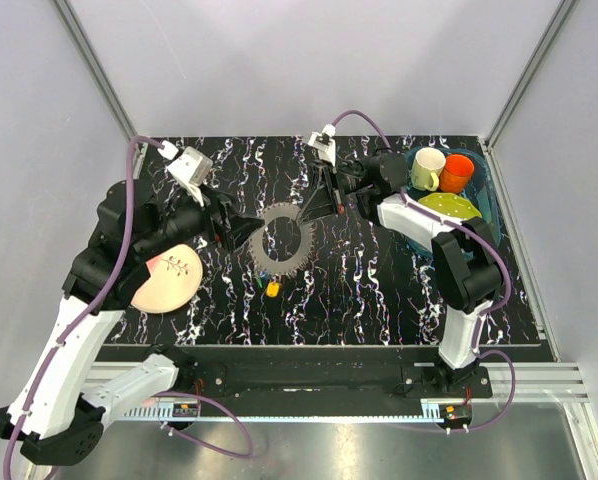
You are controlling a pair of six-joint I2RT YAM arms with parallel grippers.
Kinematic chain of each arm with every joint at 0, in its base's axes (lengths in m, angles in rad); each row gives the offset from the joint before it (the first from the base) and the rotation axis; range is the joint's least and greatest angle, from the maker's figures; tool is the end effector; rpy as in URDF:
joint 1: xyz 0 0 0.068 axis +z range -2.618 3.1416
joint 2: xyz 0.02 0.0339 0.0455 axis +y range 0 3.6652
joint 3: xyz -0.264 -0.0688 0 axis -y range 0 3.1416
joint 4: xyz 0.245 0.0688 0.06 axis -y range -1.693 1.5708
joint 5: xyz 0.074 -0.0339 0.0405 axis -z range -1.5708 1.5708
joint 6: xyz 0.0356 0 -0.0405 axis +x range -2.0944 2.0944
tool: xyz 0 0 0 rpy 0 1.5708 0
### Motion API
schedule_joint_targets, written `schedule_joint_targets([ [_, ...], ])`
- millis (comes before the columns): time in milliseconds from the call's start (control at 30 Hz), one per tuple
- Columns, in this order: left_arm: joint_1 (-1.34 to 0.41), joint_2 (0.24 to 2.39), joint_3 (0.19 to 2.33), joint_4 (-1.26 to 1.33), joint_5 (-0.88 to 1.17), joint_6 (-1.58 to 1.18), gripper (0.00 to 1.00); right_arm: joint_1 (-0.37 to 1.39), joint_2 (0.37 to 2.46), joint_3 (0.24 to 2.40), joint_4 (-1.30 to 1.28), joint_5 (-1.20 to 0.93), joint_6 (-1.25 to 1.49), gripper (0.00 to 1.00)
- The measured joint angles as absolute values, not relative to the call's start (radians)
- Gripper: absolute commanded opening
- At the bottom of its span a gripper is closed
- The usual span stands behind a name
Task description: Remove the keys from the keyring
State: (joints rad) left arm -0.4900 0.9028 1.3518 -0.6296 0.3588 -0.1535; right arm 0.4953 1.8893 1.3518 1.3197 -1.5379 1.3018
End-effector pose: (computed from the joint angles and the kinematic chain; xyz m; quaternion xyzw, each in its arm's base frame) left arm 0.1324 -0.0848 0.4619 0.2392 0.7259 -0.3293 0.5545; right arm 0.3325 0.2201 0.3433 -0.4822 0.5059 0.6855 0.2042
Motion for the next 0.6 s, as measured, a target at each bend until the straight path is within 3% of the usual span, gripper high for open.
schedule_joint_targets([
  [167, -0.490, 0.899, 1.305, -0.664, 0.387, -0.190, 0.81, 0.495, 1.892, 1.380, 1.320, -1.536, 1.319, 0.00],
  [400, -0.490, 0.921, 1.225, -0.724, 0.403, -0.243, 0.61, 0.494, 1.893, 1.384, 1.320, -1.536, 1.327, 0.00],
  [500, -0.490, 0.928, 1.217, -0.725, 0.429, -0.273, 0.42, 0.494, 1.894, 1.384, 1.320, -1.536, 1.327, 0.00],
  [600, -0.492, 0.932, 1.217, -0.722, 0.461, -0.297, 0.14, 0.493, 1.898, 1.384, 1.320, -1.535, 1.326, 0.00],
])
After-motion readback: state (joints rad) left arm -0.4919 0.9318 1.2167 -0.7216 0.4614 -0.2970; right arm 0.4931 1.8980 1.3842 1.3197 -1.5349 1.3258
